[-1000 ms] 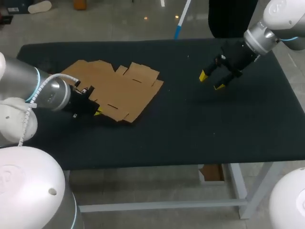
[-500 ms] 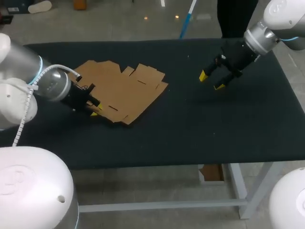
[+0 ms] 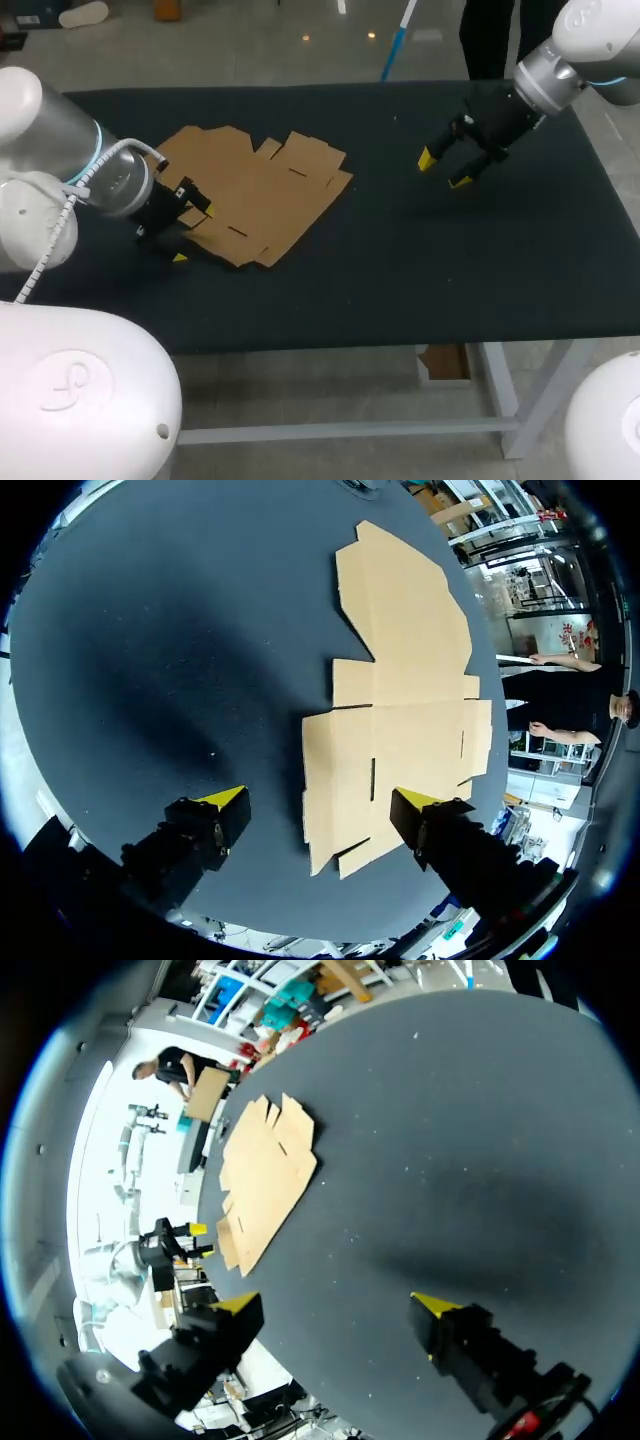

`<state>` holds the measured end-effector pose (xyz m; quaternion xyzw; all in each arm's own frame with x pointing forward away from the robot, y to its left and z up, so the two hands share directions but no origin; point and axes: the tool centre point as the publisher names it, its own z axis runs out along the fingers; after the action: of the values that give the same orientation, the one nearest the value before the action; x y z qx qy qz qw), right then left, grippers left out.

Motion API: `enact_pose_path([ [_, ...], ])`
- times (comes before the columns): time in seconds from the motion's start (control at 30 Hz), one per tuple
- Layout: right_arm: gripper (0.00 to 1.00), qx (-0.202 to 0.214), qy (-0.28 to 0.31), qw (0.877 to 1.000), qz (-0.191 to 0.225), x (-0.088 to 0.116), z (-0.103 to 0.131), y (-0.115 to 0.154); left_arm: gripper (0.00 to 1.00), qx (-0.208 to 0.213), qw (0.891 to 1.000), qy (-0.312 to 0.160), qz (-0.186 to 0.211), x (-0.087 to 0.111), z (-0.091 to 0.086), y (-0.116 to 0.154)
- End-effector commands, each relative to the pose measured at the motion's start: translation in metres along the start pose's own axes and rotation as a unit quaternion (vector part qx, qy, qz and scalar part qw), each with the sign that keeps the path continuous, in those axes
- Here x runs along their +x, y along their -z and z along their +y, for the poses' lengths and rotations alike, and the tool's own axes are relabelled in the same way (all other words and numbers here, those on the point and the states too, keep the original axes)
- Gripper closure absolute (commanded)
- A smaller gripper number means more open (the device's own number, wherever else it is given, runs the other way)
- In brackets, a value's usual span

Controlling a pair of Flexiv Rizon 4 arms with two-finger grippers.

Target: Assemble the packaging by folding the flat box into shape, placing the metal phone stand inside, and closing the box properly

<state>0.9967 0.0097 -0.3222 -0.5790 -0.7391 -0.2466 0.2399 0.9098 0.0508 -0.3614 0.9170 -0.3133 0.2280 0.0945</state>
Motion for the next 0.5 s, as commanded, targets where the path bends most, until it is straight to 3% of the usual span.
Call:
enact_pose_path([
  [0.03,0.00,0.001,0.001,1.000,0.001,0.000,0.000,0.001,0.10,0.028,0.999,0.013,0.013,-0.005,0.004,-0.008],
  [0.2,0.00,0.001,0.001,1.000,0.001,0.000,0.000,0.001,0.50,0.033,0.999,0.026,0.024,0.000,-0.002,-0.020],
  [0.5,0.00,0.001,0.001,1.000,0.001,0.000,0.000,0.001,0.57,0.036,0.999,0.029,0.021,0.002,-0.006,-0.034],
])
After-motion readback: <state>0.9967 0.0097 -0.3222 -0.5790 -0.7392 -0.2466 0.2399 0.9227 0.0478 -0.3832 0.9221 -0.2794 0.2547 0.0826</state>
